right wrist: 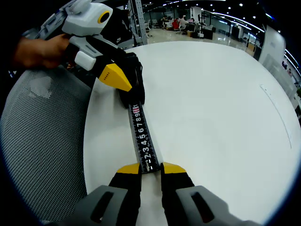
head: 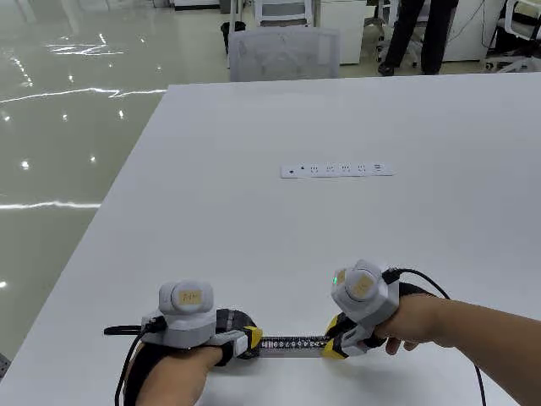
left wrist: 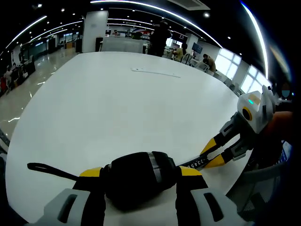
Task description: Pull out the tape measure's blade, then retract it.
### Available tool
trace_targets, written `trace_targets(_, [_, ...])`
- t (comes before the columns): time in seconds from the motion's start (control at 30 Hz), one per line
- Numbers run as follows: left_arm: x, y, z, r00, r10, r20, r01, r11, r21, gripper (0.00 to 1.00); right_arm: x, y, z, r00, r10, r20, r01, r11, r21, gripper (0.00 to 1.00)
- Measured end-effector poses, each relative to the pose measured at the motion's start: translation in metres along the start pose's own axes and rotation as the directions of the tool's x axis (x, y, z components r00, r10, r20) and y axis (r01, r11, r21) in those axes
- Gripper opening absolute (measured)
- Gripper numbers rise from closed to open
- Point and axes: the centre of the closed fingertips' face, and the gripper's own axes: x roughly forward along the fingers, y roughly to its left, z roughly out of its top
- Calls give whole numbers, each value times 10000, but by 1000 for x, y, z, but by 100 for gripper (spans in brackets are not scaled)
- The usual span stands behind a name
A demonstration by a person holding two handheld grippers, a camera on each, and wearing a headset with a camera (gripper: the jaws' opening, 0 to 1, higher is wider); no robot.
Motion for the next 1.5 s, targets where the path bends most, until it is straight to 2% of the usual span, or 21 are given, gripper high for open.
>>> trace_targets(0.07, [0,0,0,10000,1,7,-1,10000,-17,56,0,-1,2,9999,32,110,-34,9997,235,14])
trace_targets(0.27, [0,0,1,10000,4,44,-4,10000,-35,56,4,1,7,9999,-53,133,54,10000,-22,14])
trace_targets(0.57, [-1,0,0,10000,-14,47,15,10000,-97,56,9,2,15,9992,-20,410,7,9995,305,14])
trace_targets(0.93, [-1,-1,0,10000,-54,59,54,10000,-55,56,17,5,23,9990,-26,444,17,9998,209,14])
trace_targets(1.1, [-1,0,0,10000,-40,14,40,9999,-95,56,20,5,27,9981,-41,613,22,9995,302,14])
trace_targets(1.37, [0,0,0,10000,-39,55,39,9999,-97,56,26,9,36,9977,-64,677,49,9998,213,14])
trace_targets(1.43, [0,0,0,10000,-38,51,38,10000,-87,56,31,12,40,9966,74,826,-39,9991,-423,14])
trace_targets(1.5, [-1,-1,-1,10000,-38,41,39,10000,-81,56,32,13,44,9962,87,861,-59,9994,-330,14])
